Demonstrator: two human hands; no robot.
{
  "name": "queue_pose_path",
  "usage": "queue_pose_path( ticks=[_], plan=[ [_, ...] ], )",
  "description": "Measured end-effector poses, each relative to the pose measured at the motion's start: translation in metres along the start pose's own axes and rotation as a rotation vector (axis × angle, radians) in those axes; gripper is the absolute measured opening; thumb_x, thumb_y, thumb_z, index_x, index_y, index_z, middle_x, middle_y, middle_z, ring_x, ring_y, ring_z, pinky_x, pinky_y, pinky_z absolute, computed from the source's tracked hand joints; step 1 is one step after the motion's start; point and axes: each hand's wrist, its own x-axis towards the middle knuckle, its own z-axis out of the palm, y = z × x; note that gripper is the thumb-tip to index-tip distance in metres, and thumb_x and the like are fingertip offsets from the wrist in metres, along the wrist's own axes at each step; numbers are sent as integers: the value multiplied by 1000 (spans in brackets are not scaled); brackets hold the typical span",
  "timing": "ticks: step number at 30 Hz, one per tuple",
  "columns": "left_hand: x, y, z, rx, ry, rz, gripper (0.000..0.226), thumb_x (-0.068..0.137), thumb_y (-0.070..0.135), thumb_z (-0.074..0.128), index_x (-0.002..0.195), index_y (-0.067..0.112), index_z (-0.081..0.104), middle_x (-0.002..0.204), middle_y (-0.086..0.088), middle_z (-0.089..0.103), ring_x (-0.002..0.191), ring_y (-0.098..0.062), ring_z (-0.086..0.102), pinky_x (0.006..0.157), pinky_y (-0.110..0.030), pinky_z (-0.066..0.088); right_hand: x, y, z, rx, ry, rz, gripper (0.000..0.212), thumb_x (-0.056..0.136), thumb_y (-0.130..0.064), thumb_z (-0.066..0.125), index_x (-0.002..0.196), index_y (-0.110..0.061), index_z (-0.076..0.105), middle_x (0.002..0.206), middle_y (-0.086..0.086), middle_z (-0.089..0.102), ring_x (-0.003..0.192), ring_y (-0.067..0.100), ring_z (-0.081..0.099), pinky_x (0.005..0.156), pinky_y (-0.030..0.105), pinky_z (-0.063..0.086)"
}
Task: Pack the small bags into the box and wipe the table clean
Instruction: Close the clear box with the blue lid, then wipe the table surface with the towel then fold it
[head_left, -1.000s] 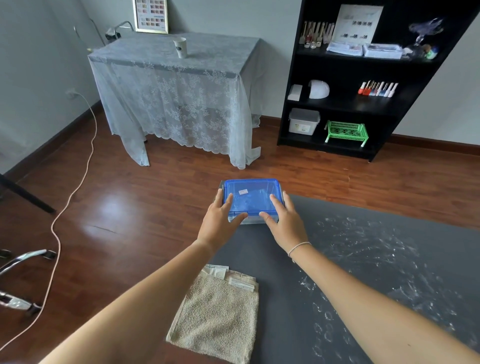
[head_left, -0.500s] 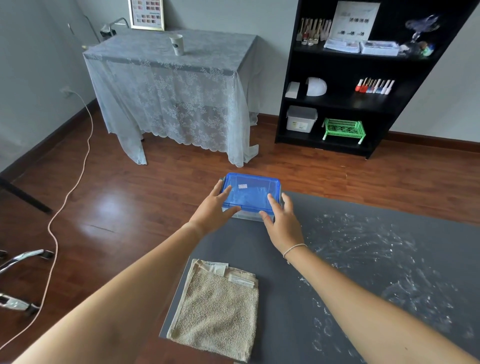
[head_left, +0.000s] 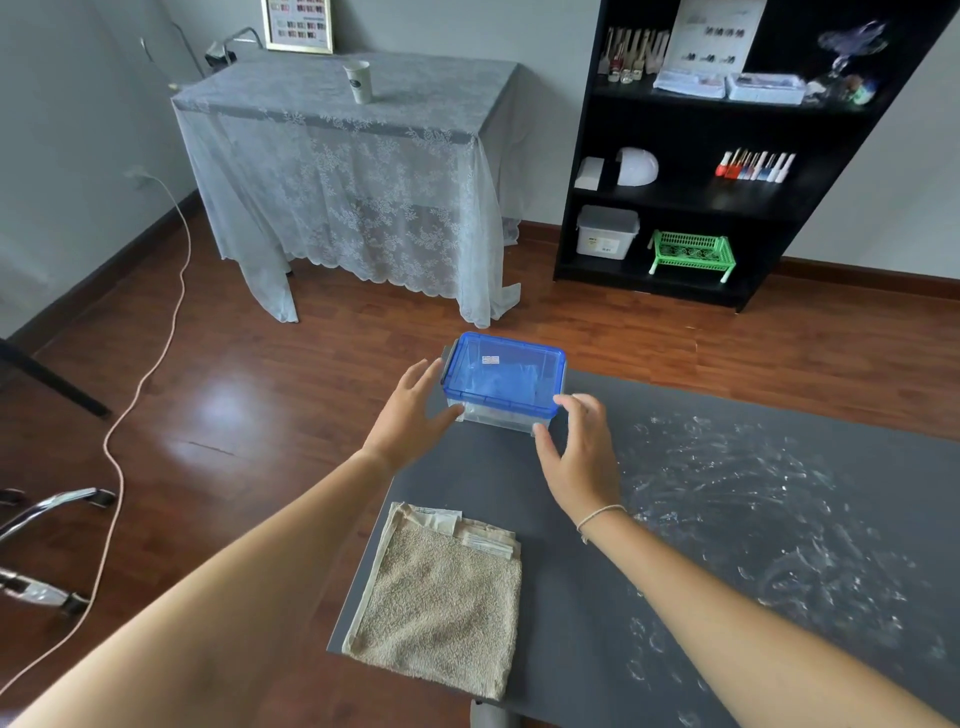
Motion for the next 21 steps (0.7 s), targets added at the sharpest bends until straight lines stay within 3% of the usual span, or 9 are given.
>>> queue_pose_path(
  ticks=[2, 4, 7, 10, 14, 17, 21],
  plan=[
    [-13, -8, -1, 0, 4, -10, 67, 84, 33, 64, 142, 18, 34, 144, -8, 37, 123, -25, 47, 107, -34, 38, -17, -2, 3, 17, -31, -42, 27, 81, -13, 66, 104, -1, 58, 106, 16, 57, 102, 32, 56, 90, 38, 45],
    [-27, -14, -1, 15, -15, -22, 62, 83, 35, 65, 138, 17, 41, 134, -7, 46, 111, -24, 54, 101, -31, 41, -36, -4, 8, 21, -171, -36, 28, 82, -19, 67, 104, -4, 61, 104, 13, 59, 100, 30, 56, 90, 35, 44],
    [-49, -23, -1, 86, -103, 5, 53, 81, 38, 67, 128, 17, 54, 119, -7, 56, 105, -24, 55, 96, -31, 42, -61, -6, 16, -77, -429, -27, 45, 82, -43, 62, 116, -13, 58, 112, 4, 57, 106, 23, 50, 92, 32, 42],
    [-68, -29, -4, 187, -253, 98, 44, 79, 41, 67, 118, 19, 62, 110, -5, 60, 103, -21, 54, 95, -31, 42, -75, -5, 21, -251, -575, -85, 59, 78, -57, 58, 123, -20, 52, 117, 0, 54, 108, 22, 47, 92, 32, 39],
    [-83, -34, -9, 216, -395, 145, 40, 75, 37, 72, 109, 17, 66, 99, 0, 58, 88, -11, 51, 84, -20, 44, -81, -7, 24, -319, -624, -87, 51, 78, -55, 59, 116, -21, 53, 114, 0, 53, 107, 22, 46, 89, 32, 37],
    [-84, -36, -8, 254, -415, 155, 28, 74, 31, 72, 96, 15, 67, 87, 6, 51, 79, -10, 46, 70, -8, 32, -80, -12, 26, -302, -651, -40, 42, 79, -49, 62, 107, -18, 56, 111, 2, 56, 105, 23, 48, 88, 32, 37],
    [-80, -35, -4, 275, -452, 126, 17, 74, 24, 67, 86, 13, 64, 86, 3, 47, 76, -13, 47, 68, -16, 34, -79, -16, 28, -293, -693, -3, 39, 83, -43, 60, 109, -15, 56, 114, 4, 54, 109, 25, 47, 91, 32, 36]
  ],
)
